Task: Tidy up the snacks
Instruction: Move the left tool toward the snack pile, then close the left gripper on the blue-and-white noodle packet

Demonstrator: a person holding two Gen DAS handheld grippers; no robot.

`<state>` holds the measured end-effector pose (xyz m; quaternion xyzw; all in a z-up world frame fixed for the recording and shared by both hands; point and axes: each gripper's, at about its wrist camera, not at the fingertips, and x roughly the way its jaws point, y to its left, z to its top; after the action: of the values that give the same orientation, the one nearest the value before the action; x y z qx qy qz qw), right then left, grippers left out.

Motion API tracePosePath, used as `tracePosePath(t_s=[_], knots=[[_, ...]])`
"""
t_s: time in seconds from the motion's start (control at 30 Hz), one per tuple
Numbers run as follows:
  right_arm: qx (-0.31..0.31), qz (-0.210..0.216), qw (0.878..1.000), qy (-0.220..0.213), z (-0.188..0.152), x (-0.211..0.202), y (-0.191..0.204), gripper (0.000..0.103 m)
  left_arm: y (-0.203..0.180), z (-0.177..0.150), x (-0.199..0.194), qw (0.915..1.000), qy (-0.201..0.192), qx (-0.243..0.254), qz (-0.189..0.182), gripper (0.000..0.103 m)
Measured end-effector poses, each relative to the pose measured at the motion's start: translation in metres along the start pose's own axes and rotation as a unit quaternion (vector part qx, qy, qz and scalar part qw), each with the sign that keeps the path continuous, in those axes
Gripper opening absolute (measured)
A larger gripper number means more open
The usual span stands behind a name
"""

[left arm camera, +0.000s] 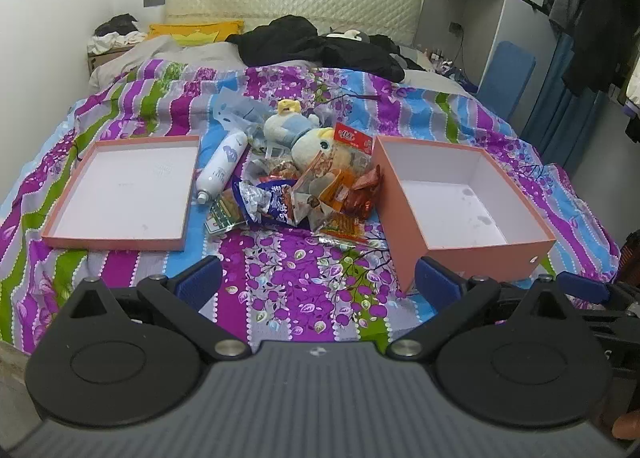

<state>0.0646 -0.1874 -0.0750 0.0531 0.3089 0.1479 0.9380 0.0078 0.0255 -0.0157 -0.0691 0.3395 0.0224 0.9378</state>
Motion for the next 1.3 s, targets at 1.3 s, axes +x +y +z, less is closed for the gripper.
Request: tracePosePath(t_s=[1.3], knots=[[-0.022,0.048,0.997,0.058,0.015,0.096,0.019,0.091,0.043,0.027,0.119,0.9966,0.071,-0.042,0.008,0.103]])
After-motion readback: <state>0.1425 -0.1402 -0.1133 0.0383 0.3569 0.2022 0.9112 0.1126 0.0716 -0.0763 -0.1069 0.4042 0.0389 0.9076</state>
